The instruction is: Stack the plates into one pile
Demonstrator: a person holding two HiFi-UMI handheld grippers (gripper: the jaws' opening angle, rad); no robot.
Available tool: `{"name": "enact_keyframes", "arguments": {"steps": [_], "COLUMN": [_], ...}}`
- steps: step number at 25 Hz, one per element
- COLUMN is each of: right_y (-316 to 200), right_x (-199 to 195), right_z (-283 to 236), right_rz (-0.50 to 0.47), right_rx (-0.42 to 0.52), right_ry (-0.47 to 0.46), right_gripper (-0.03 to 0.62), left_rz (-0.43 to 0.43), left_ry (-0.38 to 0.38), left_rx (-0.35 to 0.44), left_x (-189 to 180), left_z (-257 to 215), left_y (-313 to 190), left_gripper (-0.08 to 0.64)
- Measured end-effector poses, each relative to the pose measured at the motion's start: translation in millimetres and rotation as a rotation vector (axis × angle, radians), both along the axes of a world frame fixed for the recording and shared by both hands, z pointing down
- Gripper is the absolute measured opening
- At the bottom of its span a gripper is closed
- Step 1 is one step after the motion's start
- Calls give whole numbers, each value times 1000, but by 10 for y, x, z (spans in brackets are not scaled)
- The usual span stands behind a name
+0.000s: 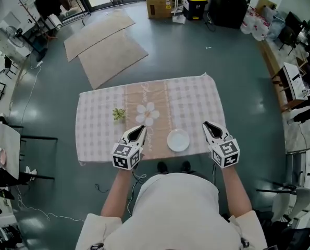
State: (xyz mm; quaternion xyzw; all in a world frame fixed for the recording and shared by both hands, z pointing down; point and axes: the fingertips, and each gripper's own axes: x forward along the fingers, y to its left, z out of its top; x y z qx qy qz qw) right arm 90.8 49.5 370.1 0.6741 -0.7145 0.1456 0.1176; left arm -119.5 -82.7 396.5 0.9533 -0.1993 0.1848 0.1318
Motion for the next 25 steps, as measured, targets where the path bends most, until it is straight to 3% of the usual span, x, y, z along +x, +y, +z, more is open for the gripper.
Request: {"name": "enact_keyframes", "arguments": {"steps": [4, 13, 25], "right_y": [23, 107, 124], "right_x": [17, 155, 250], "right_z": [-179, -372, -361], "right_rz": [-23, -15, 1], "right_rx": [51, 137, 129], "right_ry": [-32, 5, -27], "right_gripper": [46, 35, 34], "left_rz": [-23, -10, -27], "left_ry": [19, 86, 110], "left_rx": [10, 48, 17], "left_x": [-31, 112, 154], "left_z": [-68, -342, -290], "left_y": [-28, 145, 182], "left_gripper": [15, 8, 8]}}
